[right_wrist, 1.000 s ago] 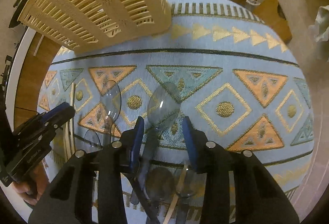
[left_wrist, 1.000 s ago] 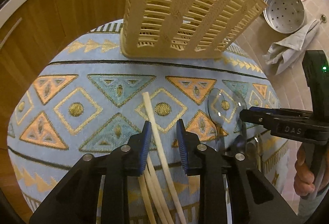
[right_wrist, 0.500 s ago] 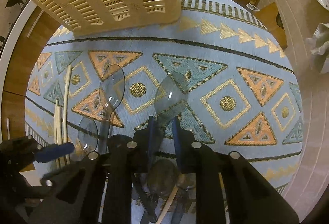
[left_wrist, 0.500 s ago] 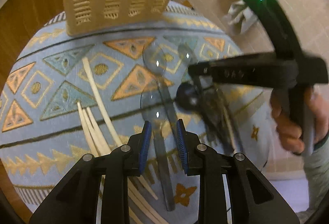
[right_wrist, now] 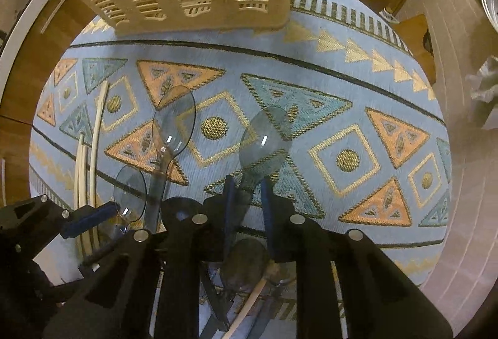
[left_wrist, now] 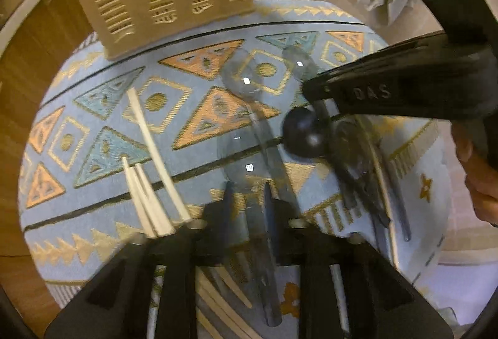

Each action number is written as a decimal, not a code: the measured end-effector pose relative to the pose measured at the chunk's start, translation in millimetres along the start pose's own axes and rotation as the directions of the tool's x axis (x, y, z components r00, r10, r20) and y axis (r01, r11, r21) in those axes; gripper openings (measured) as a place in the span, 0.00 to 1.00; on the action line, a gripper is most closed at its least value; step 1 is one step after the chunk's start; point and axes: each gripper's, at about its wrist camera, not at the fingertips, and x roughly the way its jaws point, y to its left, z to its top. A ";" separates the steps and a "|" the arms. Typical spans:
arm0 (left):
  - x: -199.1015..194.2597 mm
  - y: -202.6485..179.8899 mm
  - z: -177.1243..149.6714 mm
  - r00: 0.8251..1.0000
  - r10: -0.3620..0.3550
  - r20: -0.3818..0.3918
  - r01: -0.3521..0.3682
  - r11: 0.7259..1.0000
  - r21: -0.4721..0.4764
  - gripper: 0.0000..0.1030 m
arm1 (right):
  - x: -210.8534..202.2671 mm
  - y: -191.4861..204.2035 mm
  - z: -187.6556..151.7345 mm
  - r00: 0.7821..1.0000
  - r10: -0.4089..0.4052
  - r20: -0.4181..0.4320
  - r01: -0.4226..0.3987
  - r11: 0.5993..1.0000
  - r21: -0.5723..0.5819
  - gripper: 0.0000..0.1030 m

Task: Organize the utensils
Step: 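Close the left gripper on a clear spoon handle while the right gripper grasps another clear spoon, then lift both spoons over the beige caddy and open both grippers to drop them, then lower the right gripper onto the black spoon handle and close it, then close the left gripper on a clear spoon handle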

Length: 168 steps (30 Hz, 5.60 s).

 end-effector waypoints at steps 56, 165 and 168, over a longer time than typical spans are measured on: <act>-147.7 65.4 -3.4 0.716 -0.099 0.691 0.251 0.960 -0.123 0.00 | -162.6 -25.3 -34.7 0.759 0.238 0.606 -0.209 0.971 -0.120 0.10; -10.7 21.6 29.6 0.982 -0.040 0.184 0.075 0.980 -0.186 0.10 | -35.6 -38.1 -54.5 0.950 0.229 0.211 -0.253 0.963 0.095 0.05; -22.1 31.8 24.7 0.973 -0.073 0.218 0.117 0.974 -0.195 0.10 | -31.1 -39.9 -48.6 0.952 0.256 0.170 -0.275 0.956 0.102 0.05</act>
